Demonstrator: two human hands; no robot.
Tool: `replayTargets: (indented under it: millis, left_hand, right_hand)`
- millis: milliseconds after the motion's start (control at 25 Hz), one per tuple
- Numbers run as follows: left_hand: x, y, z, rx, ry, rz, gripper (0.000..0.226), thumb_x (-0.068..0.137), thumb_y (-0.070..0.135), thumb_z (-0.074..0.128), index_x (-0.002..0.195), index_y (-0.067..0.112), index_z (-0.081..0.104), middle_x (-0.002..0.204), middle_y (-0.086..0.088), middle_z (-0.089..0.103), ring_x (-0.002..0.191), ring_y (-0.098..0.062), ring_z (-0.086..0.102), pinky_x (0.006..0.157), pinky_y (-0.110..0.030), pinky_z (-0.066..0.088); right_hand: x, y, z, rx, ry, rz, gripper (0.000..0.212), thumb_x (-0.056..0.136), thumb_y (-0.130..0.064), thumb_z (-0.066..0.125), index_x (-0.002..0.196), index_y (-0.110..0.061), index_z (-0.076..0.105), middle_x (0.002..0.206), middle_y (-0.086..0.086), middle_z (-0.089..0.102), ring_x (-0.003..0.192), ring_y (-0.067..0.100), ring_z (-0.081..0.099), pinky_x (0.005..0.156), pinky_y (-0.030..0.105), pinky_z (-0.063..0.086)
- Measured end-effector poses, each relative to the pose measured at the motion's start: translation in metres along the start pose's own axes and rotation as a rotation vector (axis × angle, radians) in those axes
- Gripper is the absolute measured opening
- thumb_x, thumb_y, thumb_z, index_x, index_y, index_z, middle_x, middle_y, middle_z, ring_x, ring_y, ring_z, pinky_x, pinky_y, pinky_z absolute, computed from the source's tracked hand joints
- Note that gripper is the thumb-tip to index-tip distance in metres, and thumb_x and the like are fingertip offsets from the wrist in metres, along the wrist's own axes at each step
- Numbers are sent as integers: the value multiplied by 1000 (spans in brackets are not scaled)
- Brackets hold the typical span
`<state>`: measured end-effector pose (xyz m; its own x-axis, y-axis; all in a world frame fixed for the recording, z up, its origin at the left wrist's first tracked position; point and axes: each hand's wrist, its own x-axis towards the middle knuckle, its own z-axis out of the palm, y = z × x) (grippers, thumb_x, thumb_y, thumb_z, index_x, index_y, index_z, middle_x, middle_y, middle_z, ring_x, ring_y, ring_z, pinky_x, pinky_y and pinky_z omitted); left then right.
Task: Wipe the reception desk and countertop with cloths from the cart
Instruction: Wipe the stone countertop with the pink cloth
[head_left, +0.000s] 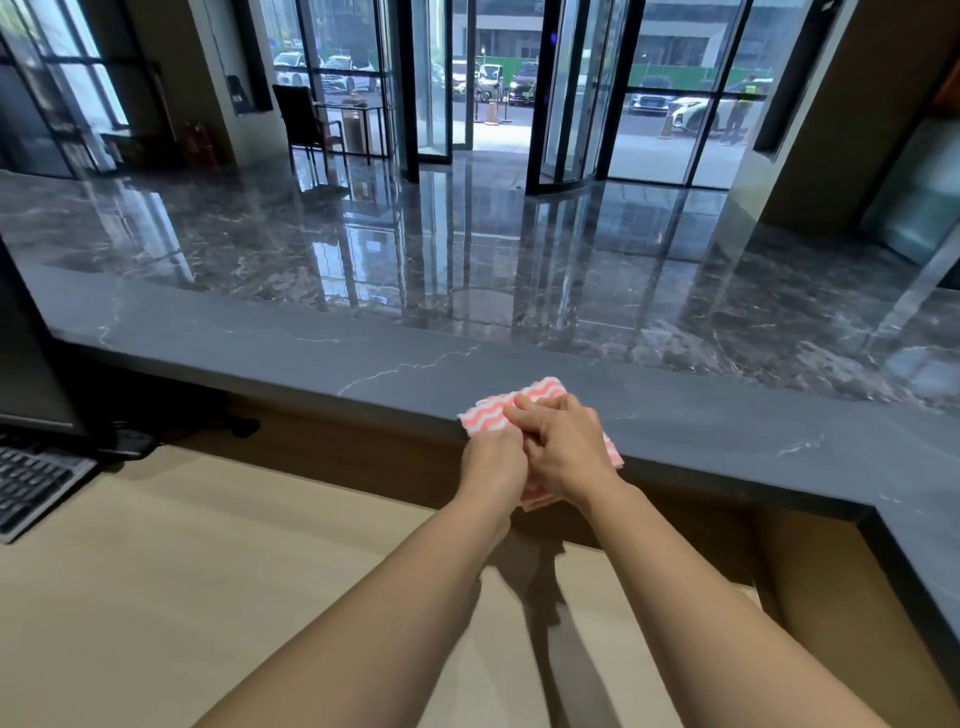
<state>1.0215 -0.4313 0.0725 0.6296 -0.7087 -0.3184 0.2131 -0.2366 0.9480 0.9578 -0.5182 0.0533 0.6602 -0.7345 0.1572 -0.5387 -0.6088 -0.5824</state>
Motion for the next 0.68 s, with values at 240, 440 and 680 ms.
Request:
replayTargets:
  millis: [240,440,680]
  left_hand:
    - [22,14,-65,21,168,-12,19,98,15,44,81,11,51,65,-5,47,50,-16,44,46,-23,38]
    - [48,25,-115,234,268,34,17,84,17,54,70,12,62,76,-10,65,66,-24,62,63,-33,54]
    - [59,41,-131,918,482,139,25,88,26,45,79,20,68,88,-5,68,86,-31,60,67,-32,42]
  right_hand:
    - [39,-68,36,-201,-130,-142,30,94,-21,44,116,-28,63,121,3,59,119,28,40,98,38,34]
    - [70,-101,59,-282,-191,-228,31,95,-27,47,122,-22,62,134,3,54,129,26,40,107,37,27]
    - [75,-85,65,-394,-219,-291,53,99,-46,33,148,-26,34,159,-2,25,147,18,18,119,41,14]
